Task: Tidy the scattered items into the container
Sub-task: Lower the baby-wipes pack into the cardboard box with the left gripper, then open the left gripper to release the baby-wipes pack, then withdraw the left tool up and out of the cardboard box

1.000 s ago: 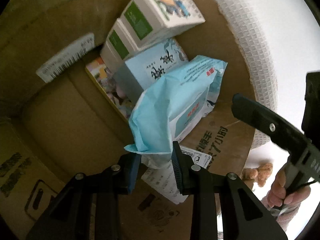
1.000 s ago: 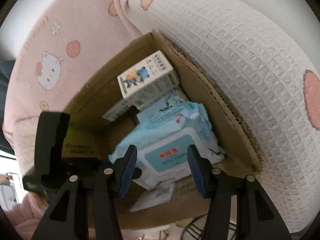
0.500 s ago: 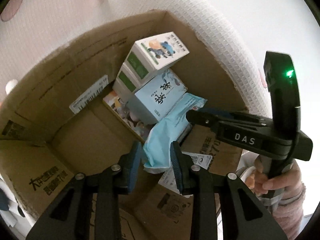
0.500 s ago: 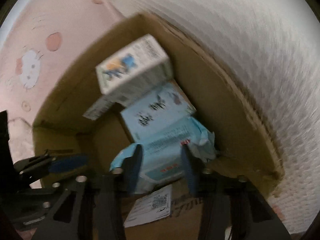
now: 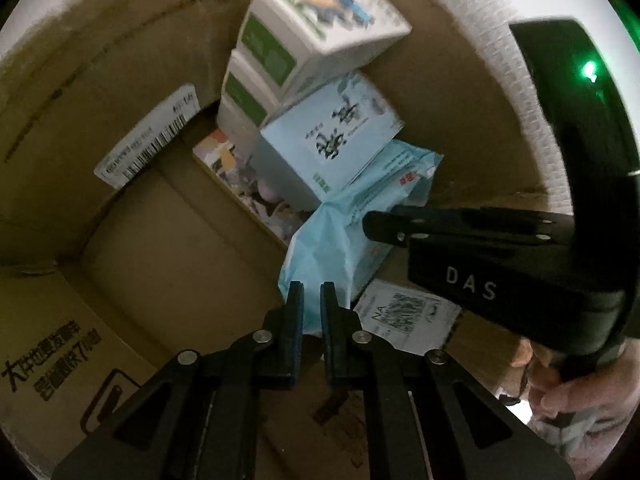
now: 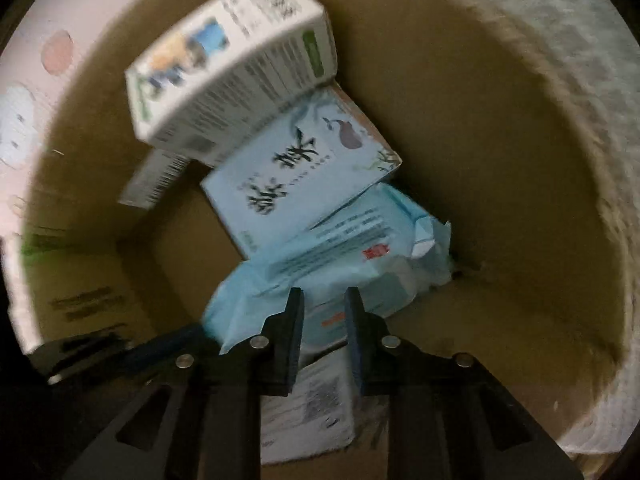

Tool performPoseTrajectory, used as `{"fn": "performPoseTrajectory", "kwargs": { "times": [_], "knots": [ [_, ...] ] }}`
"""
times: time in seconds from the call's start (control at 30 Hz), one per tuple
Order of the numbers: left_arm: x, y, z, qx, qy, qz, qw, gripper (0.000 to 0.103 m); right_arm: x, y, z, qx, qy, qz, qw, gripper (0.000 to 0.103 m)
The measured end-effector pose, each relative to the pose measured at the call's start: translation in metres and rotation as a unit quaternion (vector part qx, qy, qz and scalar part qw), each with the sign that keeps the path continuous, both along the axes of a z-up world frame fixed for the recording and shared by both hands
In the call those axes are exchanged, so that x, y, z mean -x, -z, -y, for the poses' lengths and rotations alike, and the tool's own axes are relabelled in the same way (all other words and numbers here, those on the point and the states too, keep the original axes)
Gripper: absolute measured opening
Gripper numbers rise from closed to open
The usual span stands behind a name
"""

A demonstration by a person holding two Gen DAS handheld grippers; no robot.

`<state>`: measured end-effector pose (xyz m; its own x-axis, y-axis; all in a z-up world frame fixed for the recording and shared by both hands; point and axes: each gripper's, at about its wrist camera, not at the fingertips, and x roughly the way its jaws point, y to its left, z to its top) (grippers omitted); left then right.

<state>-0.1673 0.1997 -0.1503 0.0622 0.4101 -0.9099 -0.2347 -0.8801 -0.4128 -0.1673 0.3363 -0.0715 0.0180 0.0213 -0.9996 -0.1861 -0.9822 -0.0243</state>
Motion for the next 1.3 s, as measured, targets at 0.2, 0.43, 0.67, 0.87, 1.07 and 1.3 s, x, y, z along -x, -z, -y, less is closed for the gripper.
{"fn": "performPoseTrajectory", "kwargs": {
  "times": [0.2,0.43,0.67,0.87,1.07,1.3],
  "knots": [
    [0.016,0.025,0.012,0.027,-0.045,0.08,0.9954,0.009,0.009,0.022,-0.006,-0.019,0.021,0.049,0.998,0.018],
    [0.023,0.035,0.02,0.037,-0.077,0.112,0.99,0.01,0.022,0.024,-0.008,-0.031,0.029,0.082,0.996,0.018],
    [0.027,0.027,0.034,0.031,-0.11,0.107,0.9877,0.011,0.037,0.03,-0.006,-0.056,0.028,0.107,0.992,0.018],
    [0.024,0.028,0.042,0.029,-0.117,0.112,0.9864,0.017,0.042,0.03,-0.003,-0.08,0.023,0.103,0.991,0.018],
    [0.016,0.015,0.033,0.037,-0.093,0.066,0.9928,0.057,0.043,0.021,0.002,-0.092,-0.011,0.098,0.991,0.02],
    [0.016,0.026,0.008,0.053,-0.05,0.089,0.9934,0.056,0.036,-0.01,-0.018,-0.035,-0.019,0.105,0.994,0.02]
  ]
}}
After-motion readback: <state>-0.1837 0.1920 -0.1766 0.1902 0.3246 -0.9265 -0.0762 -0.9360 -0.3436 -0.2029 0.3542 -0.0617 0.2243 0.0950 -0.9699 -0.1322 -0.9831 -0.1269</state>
